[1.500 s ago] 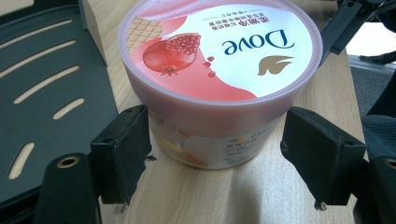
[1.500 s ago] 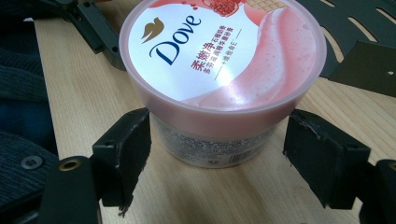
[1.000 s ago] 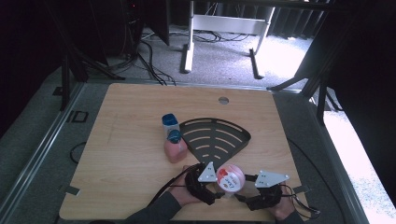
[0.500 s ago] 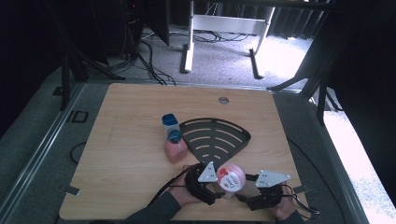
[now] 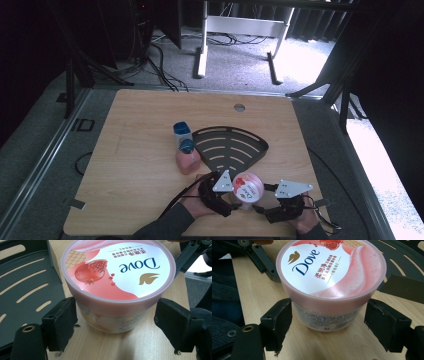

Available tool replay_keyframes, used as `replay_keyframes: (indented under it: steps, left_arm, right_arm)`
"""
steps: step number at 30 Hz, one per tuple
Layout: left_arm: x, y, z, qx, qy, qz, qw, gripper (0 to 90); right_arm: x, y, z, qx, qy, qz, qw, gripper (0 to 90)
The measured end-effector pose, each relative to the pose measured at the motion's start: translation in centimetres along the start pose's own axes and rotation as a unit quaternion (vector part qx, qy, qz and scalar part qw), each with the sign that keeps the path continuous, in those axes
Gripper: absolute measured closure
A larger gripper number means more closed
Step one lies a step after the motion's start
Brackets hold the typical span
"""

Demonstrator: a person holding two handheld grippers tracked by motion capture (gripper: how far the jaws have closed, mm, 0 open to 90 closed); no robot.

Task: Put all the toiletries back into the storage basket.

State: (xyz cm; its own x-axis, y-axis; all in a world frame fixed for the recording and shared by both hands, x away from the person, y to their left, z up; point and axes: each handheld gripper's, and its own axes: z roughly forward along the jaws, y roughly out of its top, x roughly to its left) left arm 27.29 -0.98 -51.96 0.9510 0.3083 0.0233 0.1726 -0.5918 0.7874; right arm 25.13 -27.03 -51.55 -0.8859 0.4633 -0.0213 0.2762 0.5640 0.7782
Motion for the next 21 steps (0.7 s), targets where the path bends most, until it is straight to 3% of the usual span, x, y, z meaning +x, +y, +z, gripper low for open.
replay_keyframes:
  steps: [21]
  left_arm:
    - [1.3,1.9,-0.9,-0.002,0.015,0.000,0.9999,18.7]
  right_arm:
    - [-1.7,2.1,-0.6,-0.005,-0.001,-0.014,0.9999,21.4]
